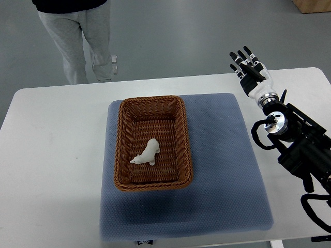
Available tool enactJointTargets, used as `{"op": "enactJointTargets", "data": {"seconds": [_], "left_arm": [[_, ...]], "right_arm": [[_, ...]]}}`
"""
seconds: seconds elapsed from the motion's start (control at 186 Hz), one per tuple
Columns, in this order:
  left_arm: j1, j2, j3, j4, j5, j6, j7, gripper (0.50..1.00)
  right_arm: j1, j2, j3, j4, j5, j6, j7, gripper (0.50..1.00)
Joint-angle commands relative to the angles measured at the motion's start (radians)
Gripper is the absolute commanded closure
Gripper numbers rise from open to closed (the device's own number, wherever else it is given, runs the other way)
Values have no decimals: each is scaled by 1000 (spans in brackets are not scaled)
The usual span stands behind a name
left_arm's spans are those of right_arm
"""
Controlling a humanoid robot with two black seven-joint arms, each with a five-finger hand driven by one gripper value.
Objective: Place white bear in brown basket with right hand
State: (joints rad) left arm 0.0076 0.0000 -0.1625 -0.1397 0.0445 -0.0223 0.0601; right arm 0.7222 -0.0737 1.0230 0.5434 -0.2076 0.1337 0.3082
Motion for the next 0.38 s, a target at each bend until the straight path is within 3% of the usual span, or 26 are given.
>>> {"op": "enactJointTargets", "data": {"seconds": [0.0,0.377], "left_arm": [[0,0,0,0,0,-1,0,500],[0,0,0,0,0,-1,0,500]], "right_arm": [[-17,0,-3,0,-1,-2,-1,576],[-20,-11,-1,0,-1,-2,-1,574]]}}
